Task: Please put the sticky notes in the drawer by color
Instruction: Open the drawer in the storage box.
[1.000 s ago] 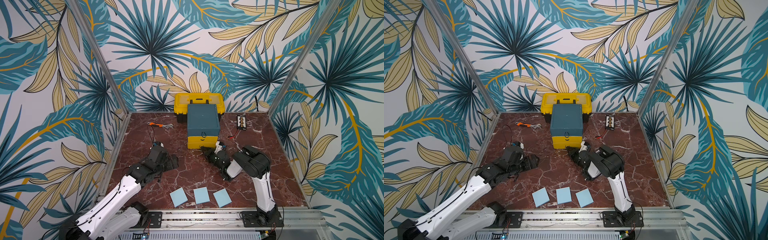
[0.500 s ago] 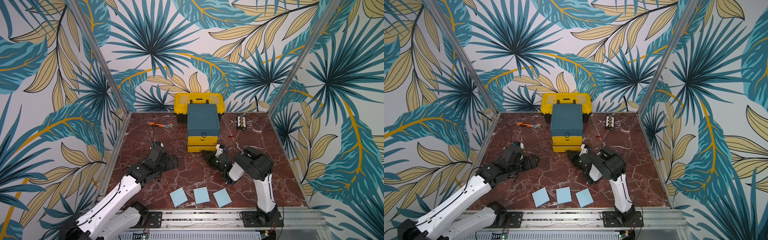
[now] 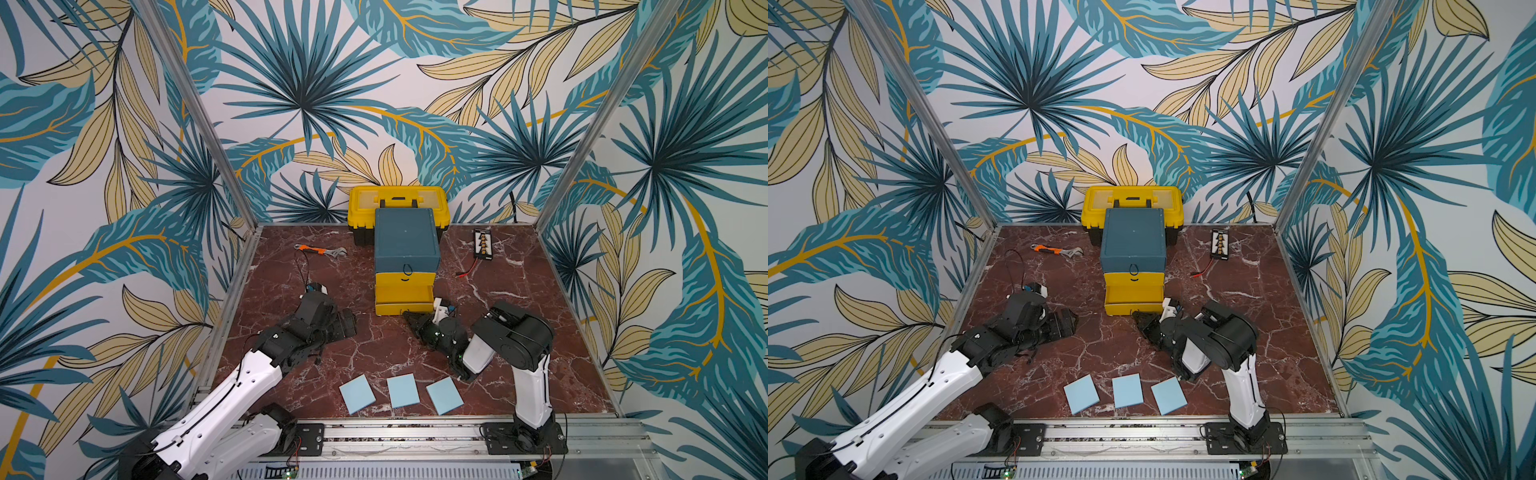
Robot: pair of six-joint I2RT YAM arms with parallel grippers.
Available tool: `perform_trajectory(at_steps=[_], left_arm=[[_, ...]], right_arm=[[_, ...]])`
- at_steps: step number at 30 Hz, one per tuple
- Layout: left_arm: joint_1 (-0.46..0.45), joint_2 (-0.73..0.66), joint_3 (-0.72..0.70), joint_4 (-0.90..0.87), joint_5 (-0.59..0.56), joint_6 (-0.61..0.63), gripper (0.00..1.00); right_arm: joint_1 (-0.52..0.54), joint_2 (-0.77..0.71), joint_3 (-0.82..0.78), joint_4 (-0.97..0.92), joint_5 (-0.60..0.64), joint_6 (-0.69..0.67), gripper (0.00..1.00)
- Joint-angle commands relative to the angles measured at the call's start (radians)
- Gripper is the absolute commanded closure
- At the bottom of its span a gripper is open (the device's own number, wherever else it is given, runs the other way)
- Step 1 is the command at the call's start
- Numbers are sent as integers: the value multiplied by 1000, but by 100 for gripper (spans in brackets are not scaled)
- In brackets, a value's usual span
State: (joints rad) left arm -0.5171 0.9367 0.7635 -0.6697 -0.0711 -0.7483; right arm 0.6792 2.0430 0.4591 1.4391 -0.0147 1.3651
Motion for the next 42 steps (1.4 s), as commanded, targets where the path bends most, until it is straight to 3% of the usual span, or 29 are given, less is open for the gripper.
perform_trajectory(at_steps=[1,33,35,42], left_arm=[[6,-12,6,2,-18,12,0],[6,-33,5,-9,-19,12,0],[6,-33,5,-10,-19,12,0],[6,-36,3,-11,-24,13,0]], right_arm=[[26,-18,-27,-6,-7,15,96],[174,-71,-144,-6,76,63,95],[174,-77,-151,-6,84,64,91],[174,-94,-182,-8,95,65,63]])
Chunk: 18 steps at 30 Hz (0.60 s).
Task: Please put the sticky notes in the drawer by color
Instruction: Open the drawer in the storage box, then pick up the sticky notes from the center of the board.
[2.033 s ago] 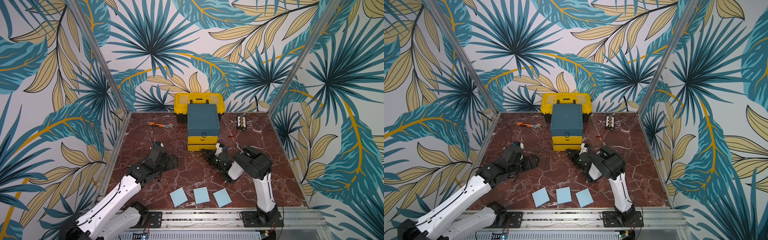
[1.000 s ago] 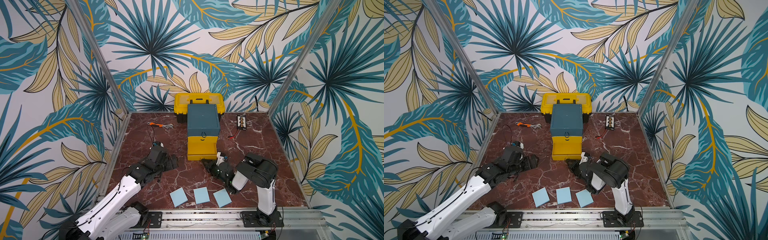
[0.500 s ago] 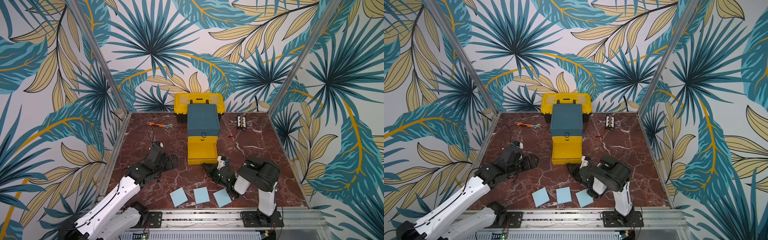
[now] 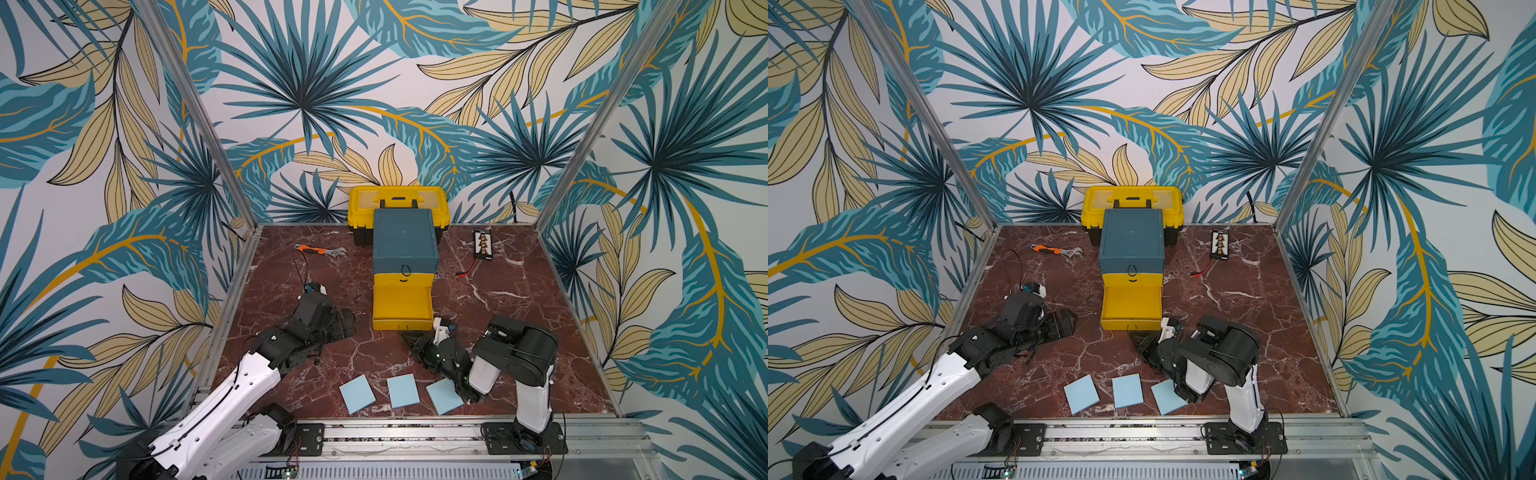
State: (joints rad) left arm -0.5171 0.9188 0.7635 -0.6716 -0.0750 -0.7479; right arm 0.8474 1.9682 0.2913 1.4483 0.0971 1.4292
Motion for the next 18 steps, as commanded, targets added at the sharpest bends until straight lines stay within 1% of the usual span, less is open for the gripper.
perform_trajectory(at_steps=[1,4,6,8,11,15,17,18], left_arm=[[6,-17,2,-7,-19,13,0],[6,-14,2,-6,-20,13,0],[6,-15,2,-3,-22,13,0],[6,-14,3,-2,-22,13,0],[7,-11,9,-5,-21,13,0],[7,3,35,-35,-22,21,0],[6,10,46,-52,-21,29,0],[7,14,49,-56,-21,32,0]], right_arm=[[5,-26,-16,-16,-21,-3,62],[5,-65,-30,-33,-26,-27,53],[5,-121,-31,-90,-34,-58,52],[5,-206,-25,-199,-47,-111,52],[5,-397,17,-502,-51,-205,52],[5,-698,119,-1042,-7,-389,51],[5,-819,166,-1275,35,-472,46],[5,-887,201,-1420,67,-522,44]])
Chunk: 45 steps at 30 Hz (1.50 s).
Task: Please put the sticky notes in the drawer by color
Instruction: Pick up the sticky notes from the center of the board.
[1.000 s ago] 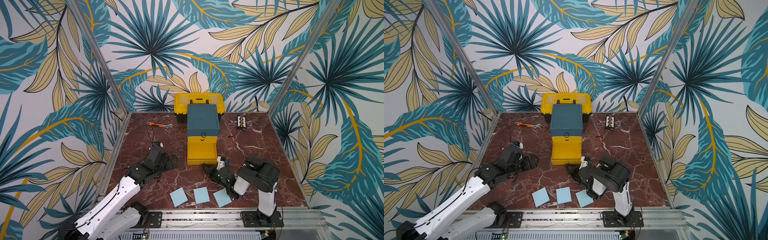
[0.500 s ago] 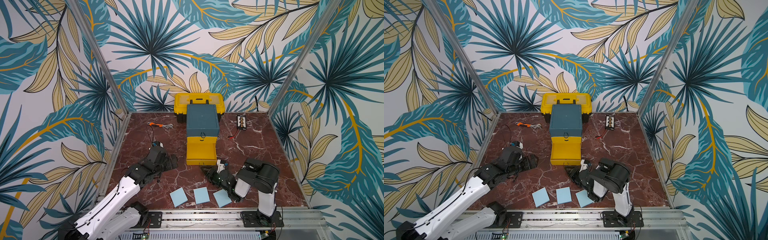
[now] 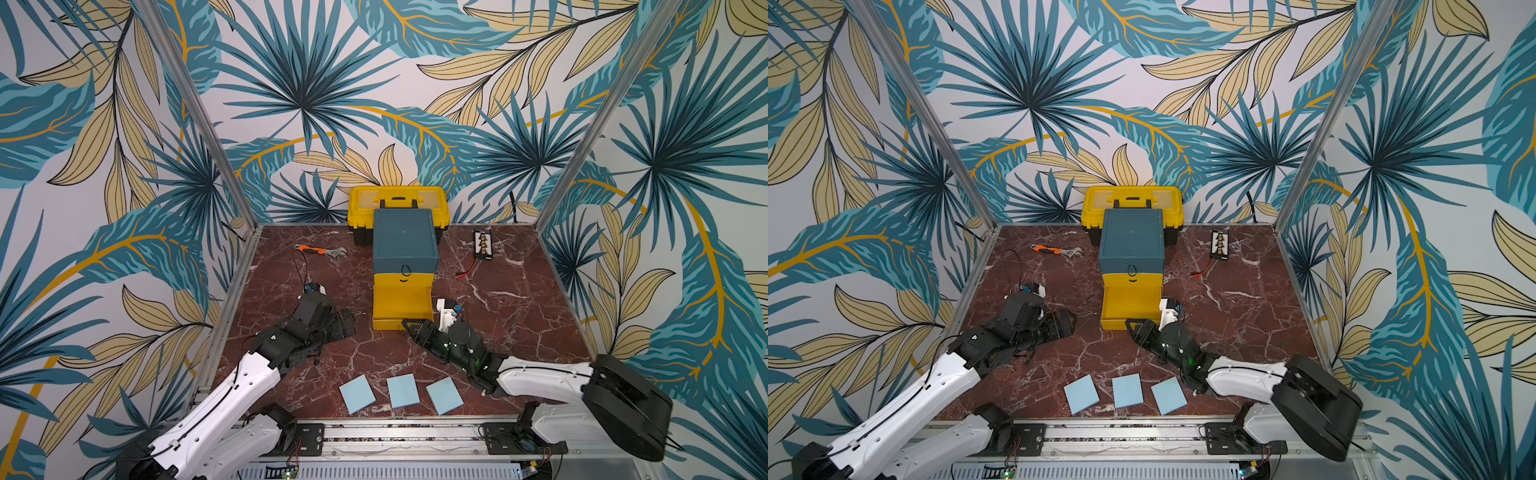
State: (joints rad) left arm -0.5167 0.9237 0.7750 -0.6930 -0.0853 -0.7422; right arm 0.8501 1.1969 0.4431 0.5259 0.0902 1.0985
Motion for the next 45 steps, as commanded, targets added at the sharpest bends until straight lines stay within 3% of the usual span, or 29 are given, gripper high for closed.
perform_trajectory(at_steps=[1,5,11,16,22,26,27,30,31,45], left_arm=[[7,13,40,-37,-10,27,0],[6,37,35,-18,7,21,0],[6,85,36,13,58,17,0],[6,132,48,24,82,14,0],[6,167,53,39,85,10,0],[6,178,50,44,88,7,0],[6,178,52,45,87,6,0],[6,172,55,40,80,4,0],[7,170,55,38,77,4,0],[6,168,44,44,77,4,0]], right_arm=[[2,-158,76,-595,96,-230,44],[3,-278,140,-897,156,-315,40],[12,-326,141,-1125,175,-296,39],[123,-309,159,-1264,260,-267,34],[241,-281,129,-1251,203,-289,24],[308,-170,141,-1252,221,-290,20],[319,-136,141,-1239,216,-291,9],[347,-52,150,-1216,224,-278,7],[352,-39,155,-1217,230,-269,1],[368,-23,113,-1132,145,-295,0]])
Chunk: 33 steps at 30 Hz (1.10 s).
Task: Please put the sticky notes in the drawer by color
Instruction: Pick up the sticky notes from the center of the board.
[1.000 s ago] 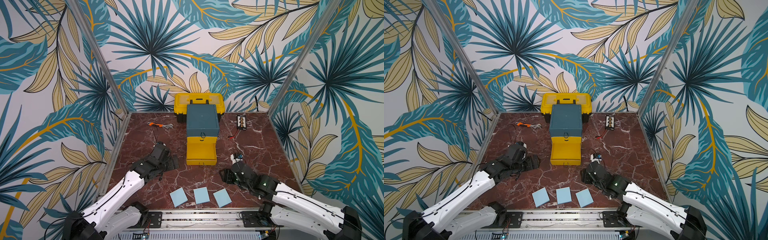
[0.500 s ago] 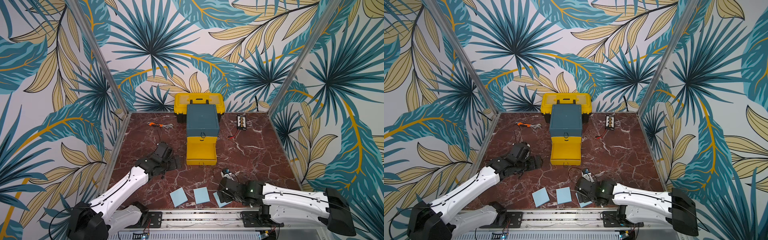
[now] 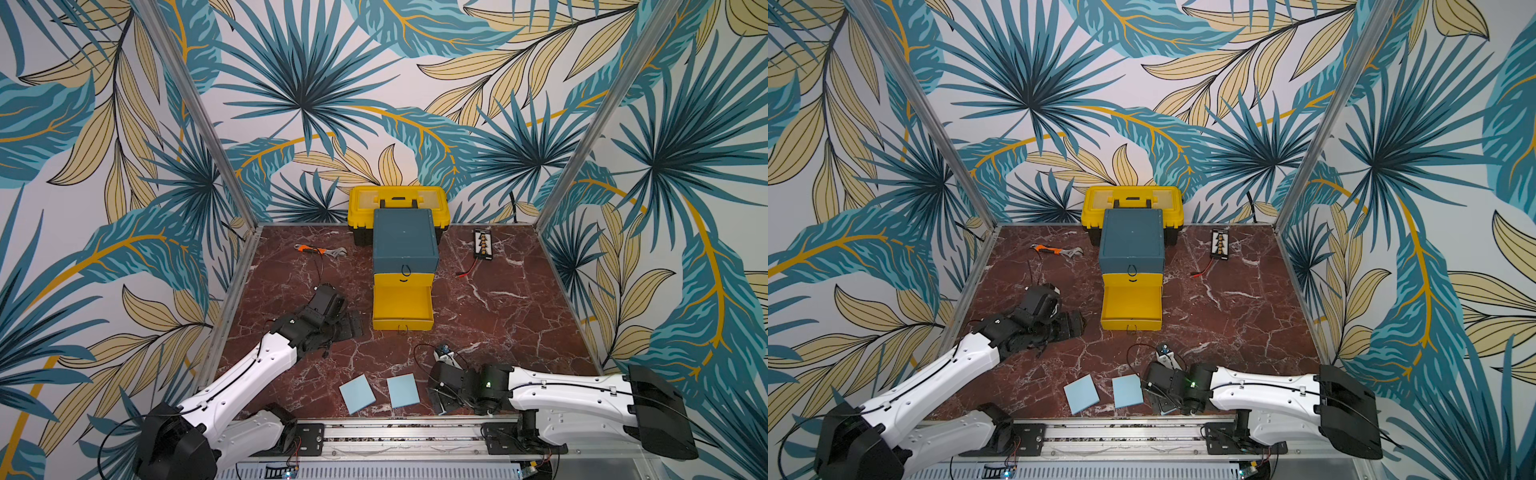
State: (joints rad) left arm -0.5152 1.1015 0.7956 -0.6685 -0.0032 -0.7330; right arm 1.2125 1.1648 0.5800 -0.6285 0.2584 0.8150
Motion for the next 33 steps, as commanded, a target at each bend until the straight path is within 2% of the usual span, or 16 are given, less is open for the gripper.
perform_trajectory(at_steps=[1,8,12,20,33], left_arm=[[4,-10,23,20,-6,-5,0],[4,-15,22,15,-9,-5,0],[4,-14,21,18,-8,-5,0],[4,-14,22,13,-13,-2,0],[5,-19,19,14,-15,-2,0]], right_arm=[[6,14,-26,21,-23,-10,1],[6,98,-11,13,-19,7,1],[5,156,-11,43,-65,25,1],[7,141,-19,38,-55,32,1],[5,205,-3,57,-86,32,21]])
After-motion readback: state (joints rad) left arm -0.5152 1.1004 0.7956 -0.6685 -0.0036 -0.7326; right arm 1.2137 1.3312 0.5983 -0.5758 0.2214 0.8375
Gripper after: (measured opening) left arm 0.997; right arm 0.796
